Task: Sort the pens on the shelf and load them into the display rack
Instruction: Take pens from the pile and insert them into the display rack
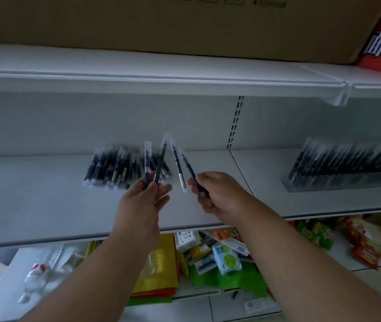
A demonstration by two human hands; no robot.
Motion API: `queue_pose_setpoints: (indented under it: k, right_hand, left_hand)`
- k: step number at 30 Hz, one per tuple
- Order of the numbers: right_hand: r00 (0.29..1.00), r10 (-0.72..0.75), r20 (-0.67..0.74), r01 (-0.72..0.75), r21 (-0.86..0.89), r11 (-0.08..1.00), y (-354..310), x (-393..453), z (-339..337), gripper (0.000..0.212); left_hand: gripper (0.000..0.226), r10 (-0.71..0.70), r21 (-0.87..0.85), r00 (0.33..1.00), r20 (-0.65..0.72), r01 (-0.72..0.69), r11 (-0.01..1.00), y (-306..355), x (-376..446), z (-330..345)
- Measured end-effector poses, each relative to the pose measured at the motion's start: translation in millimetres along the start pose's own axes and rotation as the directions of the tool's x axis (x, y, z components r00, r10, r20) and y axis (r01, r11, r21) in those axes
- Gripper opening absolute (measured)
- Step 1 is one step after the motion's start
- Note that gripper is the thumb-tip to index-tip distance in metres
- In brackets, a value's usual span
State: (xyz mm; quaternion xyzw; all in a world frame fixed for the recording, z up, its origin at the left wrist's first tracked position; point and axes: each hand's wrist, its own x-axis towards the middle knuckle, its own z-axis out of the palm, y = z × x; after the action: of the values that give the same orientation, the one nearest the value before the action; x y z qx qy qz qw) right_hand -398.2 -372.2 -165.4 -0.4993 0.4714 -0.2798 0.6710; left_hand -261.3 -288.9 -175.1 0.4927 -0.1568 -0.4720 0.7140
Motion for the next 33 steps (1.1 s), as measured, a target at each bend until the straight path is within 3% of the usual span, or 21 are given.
queue_pose_setpoints:
  k: [6,14,17,21,27,33]
  right_hand:
    - [0.999,-0.026,0.045,0.024,0.051,0.998,-3.0,16.5,32.0,0.028]
    - [0.999,0.022,-0.036,-0.019,0.086,0.996,8.4,29.3,42.9,0.029]
    - [0.995,0.018,-0.093,-0.009,0.089,0.996,8.6,29.8,40.9,0.028]
    - [0.986,-0.015,-0.169,0.034,0.106,0.994,3.9,30.7,34.8,0.026]
    - [0.984,-0.07,-0.167,0.083,0.076,0.994,6.3,22.6,25.2,0.023]
    - [0.982,-0.111,-0.151,0.123,0.07,0.99,13.6,-0.7,-5.8,0.02]
  left_hand:
    - [0.02,-0.051,0.001,0.992,0.112,0.051,0.999,13.3,43.9,4.6]
    - [0.019,-0.05,0.089,0.997,0.059,0.044,0.995,24.6,90.6,-17.8]
    - [0.022,-0.067,0.197,0.997,0.042,0.057,0.979,25.9,100.3,-24.5]
    - [0.024,-0.012,0.383,0.998,0.06,-0.011,0.924,22.1,105.0,-33.7]
    - [0.023,0.059,0.524,0.997,0.055,-0.079,0.848,20.3,87.0,-26.7]
    - [0.022,0.1,0.529,0.995,-0.005,-0.082,0.845,3.0,64.2,-9.1]
